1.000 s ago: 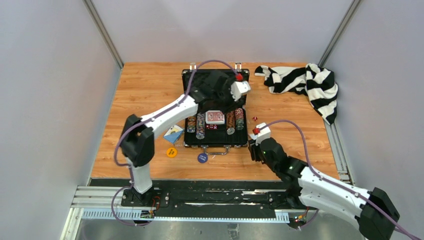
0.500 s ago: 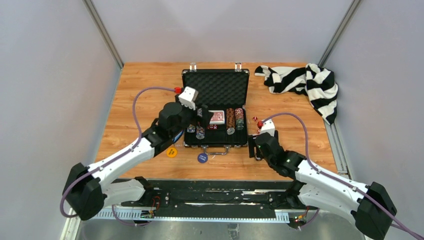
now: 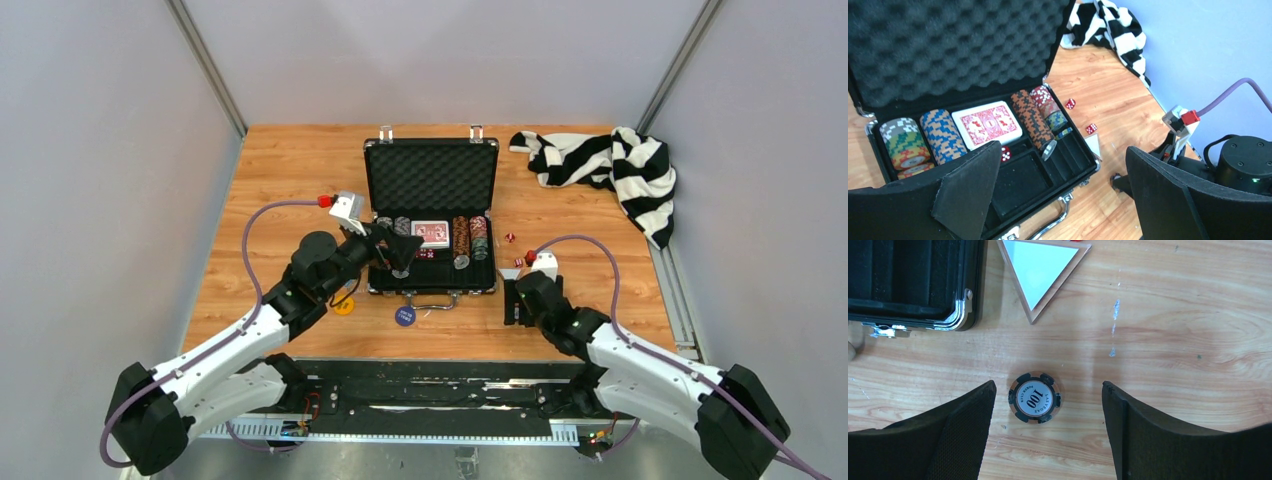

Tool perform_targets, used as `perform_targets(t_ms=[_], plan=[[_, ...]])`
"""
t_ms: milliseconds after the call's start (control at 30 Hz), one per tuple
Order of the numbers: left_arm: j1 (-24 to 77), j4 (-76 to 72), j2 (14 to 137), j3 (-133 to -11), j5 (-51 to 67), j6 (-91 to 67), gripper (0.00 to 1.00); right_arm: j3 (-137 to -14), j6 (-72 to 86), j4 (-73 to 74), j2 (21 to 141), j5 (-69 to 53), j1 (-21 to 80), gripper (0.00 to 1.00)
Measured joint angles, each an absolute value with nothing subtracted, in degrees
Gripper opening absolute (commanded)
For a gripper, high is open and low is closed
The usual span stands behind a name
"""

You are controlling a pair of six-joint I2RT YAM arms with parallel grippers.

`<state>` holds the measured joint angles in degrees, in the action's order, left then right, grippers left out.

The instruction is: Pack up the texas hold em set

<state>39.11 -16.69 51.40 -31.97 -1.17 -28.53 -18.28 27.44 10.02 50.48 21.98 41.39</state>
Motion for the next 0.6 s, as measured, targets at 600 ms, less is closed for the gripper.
perform_targets(t_ms=[600], plan=[[38.5, -16.2, 53.5, -31.4, 0.0, -30.4, 1.00, -21.0, 28.5, 9.3, 59.5, 19.1, 41.3, 0.59]])
